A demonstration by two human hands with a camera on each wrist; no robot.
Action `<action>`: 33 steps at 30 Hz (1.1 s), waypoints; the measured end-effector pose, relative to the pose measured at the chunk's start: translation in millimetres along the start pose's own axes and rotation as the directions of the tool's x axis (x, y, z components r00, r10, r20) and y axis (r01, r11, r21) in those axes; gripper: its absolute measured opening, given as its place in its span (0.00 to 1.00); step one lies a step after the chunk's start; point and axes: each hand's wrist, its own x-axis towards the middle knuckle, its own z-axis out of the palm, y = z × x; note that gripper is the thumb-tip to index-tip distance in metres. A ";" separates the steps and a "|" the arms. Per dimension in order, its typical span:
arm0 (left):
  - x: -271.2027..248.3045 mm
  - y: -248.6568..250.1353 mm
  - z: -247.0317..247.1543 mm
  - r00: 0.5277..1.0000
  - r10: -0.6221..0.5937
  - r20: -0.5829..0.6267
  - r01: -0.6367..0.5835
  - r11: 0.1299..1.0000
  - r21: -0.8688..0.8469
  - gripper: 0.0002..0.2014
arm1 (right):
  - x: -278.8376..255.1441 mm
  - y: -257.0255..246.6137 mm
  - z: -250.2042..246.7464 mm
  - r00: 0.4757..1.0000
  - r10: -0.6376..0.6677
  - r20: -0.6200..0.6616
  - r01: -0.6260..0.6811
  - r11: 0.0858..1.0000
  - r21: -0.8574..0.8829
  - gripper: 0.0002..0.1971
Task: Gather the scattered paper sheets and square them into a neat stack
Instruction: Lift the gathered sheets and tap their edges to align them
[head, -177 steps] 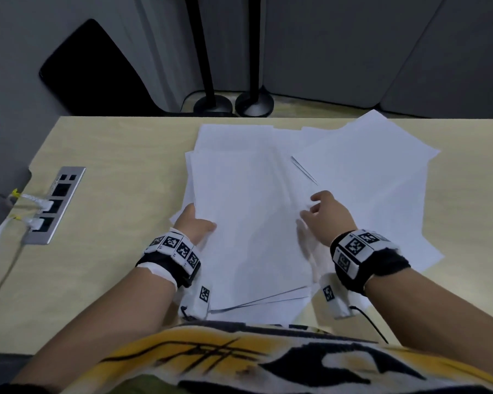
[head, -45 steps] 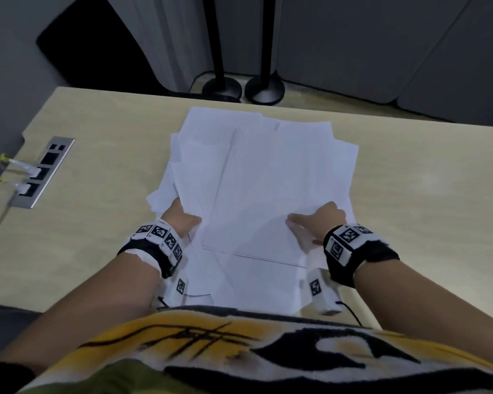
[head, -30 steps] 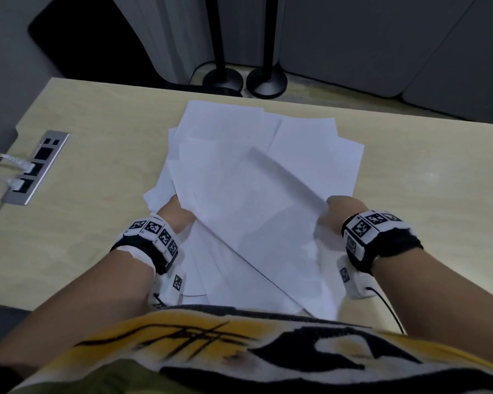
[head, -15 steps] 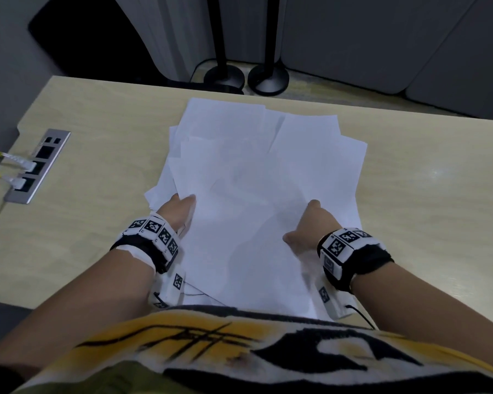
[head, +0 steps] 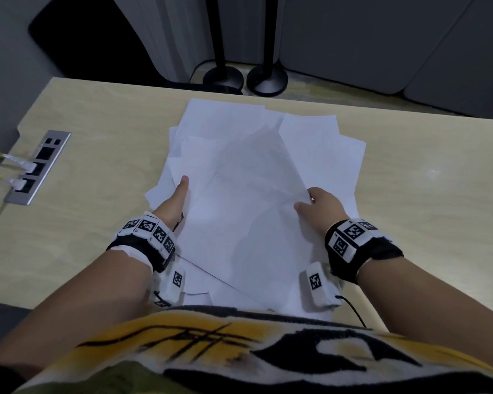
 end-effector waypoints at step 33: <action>15.5 -9.0 4.8 0.952 0.297 0.073 -0.294 0.822 0.487 0.33 | 16.1 19.7 -29.7 0.889 0.453 -0.070 -0.435 0.882 0.184 0.08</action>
